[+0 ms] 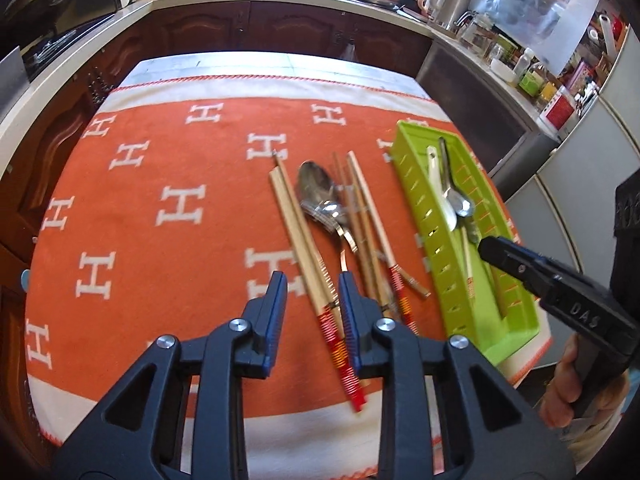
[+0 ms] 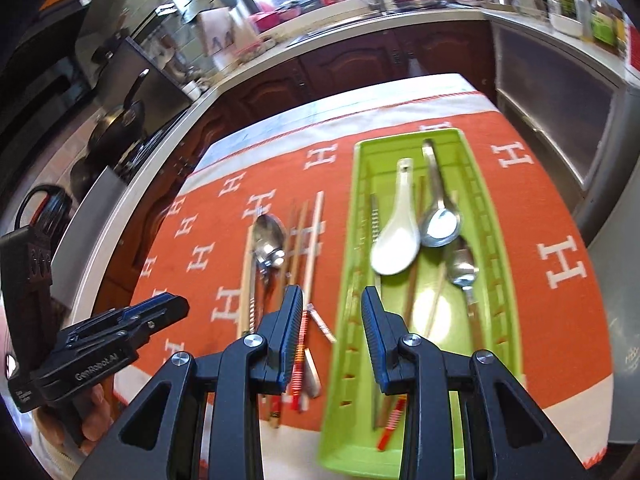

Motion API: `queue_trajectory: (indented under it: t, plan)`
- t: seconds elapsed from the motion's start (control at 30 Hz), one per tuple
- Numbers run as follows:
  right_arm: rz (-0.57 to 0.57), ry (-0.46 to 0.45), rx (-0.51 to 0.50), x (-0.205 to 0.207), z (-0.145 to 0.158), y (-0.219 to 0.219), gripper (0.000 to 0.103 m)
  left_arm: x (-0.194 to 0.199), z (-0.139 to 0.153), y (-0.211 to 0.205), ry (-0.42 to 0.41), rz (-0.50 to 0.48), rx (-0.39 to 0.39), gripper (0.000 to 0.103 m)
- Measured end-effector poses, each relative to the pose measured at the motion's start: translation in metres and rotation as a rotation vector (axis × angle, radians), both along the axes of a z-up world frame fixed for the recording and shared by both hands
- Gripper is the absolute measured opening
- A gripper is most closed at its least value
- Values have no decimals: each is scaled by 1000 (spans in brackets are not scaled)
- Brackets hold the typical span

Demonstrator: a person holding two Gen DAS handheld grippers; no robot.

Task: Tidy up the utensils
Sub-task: 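Move both grippers back over the utensil pile, then grasp a red-striped wooden chopstick with the left gripper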

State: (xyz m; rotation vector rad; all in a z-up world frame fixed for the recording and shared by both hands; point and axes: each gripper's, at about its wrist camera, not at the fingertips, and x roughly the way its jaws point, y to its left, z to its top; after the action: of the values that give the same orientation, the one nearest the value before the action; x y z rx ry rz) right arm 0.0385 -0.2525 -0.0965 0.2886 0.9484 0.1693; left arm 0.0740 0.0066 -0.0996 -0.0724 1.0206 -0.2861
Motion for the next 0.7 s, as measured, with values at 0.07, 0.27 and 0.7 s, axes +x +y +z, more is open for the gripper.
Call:
queue_trajectory:
  t: [0.07,0.27,0.7]
  plan:
    - [28,-1,-5,-3,1,12,31,-3,-6,2,2,-3,14,23]
    - [95,12,-7,-5,-3,39,31,0,-27,-1,32,-30,18,23]
    - [125,30,-23,5,-18,54,31,20,-70,-23,63,-15,81,23]
